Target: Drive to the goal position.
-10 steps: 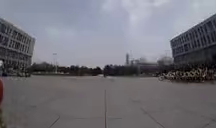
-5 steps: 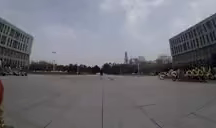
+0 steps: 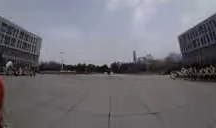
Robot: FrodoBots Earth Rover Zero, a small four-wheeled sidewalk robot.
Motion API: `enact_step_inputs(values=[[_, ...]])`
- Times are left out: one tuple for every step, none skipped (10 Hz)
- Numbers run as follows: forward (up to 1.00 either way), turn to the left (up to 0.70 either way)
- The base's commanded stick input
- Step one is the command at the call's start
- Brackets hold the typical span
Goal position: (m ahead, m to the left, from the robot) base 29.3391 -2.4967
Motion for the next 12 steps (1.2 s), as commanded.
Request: enact_step_inputs(values=[[0.85, 0.00], [0.85, 0.00], [0.85, 0.00], [0.85, 0.00], [0.85, 0.00], [0.85, 0.00], [0.85, 0.00], [0.85, 0.00], [0.85, 0.00], [0.85, 0.00], [0.85, 0.00], [0.85, 0.00]])
